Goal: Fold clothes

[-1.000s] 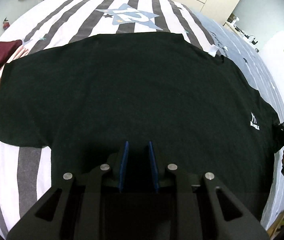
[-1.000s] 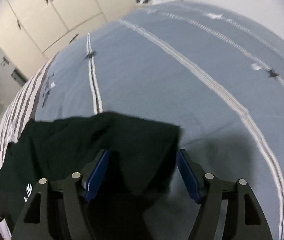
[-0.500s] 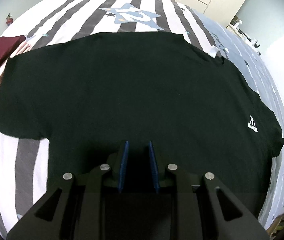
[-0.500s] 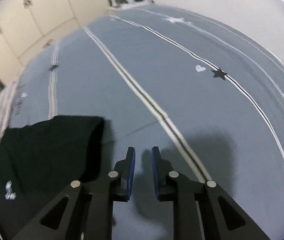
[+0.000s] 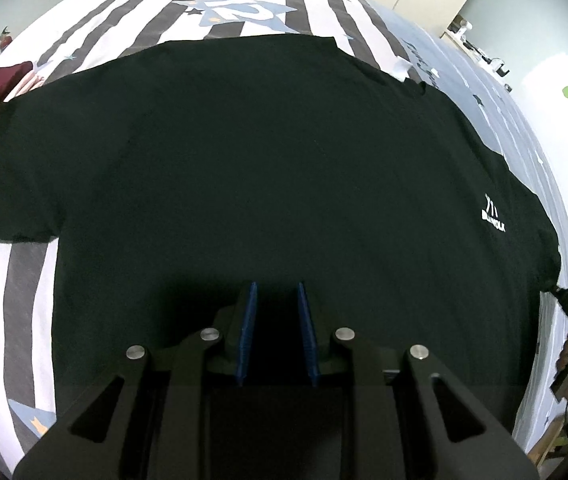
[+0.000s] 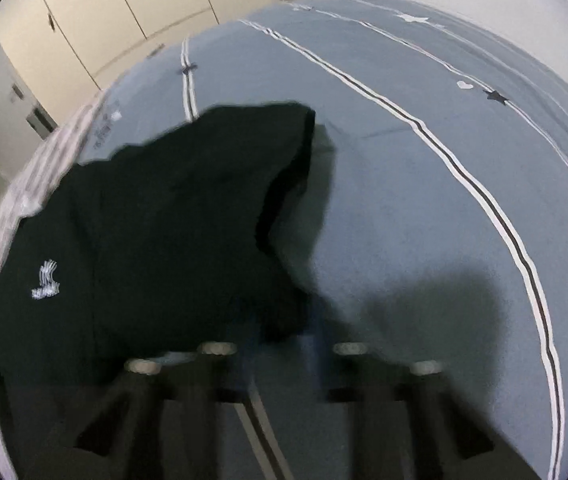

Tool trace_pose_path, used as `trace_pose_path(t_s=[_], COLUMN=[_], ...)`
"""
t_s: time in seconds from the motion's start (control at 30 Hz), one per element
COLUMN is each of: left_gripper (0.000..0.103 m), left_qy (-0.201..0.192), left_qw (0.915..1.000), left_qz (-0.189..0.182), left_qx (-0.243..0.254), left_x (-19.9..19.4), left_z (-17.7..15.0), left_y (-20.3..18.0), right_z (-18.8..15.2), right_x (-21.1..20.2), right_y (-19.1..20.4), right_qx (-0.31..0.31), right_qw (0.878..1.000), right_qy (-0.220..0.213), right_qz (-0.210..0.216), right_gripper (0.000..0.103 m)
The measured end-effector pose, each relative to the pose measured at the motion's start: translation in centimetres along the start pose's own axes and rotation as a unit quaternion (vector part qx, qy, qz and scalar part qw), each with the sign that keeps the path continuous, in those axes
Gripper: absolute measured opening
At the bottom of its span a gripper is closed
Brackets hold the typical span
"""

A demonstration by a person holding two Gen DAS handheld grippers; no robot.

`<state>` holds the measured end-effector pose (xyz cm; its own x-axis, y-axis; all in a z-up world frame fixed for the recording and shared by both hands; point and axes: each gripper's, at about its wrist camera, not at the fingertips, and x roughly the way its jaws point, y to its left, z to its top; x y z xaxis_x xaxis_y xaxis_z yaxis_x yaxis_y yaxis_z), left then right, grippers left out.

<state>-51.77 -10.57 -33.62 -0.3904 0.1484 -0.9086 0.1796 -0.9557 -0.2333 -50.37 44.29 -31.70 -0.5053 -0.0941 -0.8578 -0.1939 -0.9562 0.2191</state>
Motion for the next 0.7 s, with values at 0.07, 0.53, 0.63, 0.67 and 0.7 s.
trace_pose_path(t_s=[0.07,0.53,0.63,0.67,0.7], left_gripper=[0.019,0.019,0.019,0.019,0.019], left_qy=[0.0,0.01,0.011,0.012,0.012], left_qw=[1.0,0.9999,0.9998,0.9998,0.9998], left_qz=[-0.001,0.004,0.006,0.006,0.005], left_qx=[-0.003,-0.009,-0.013,-0.015,-0.015], left_x=[-0.1,-0.1,0.2,0.2,0.3], left_z=[-0.3,-1.2,-1.1,-1.0,-1.0], left_y=[0.1,0.6,0.8,0.8,0.7], right_z=[0.7,-1.3,1.2,2.3,3.8], right_x=[-1.4,-2.2,-3.7,-3.4,-2.7], right_y=[0.2,-2.3,-1.1,-0.4,0.4], right_qx=[-0.001,0.011,-0.001,-0.013,-0.024], right_qw=[1.0,0.997,0.996,0.995,0.994], right_qy=[-0.011,0.005,-0.049,-0.053,-0.053], right_qz=[0.012,-0.078,-0.08,-0.083,-0.091], right_gripper=[0.007,0.033,0.035,0.035,0.035])
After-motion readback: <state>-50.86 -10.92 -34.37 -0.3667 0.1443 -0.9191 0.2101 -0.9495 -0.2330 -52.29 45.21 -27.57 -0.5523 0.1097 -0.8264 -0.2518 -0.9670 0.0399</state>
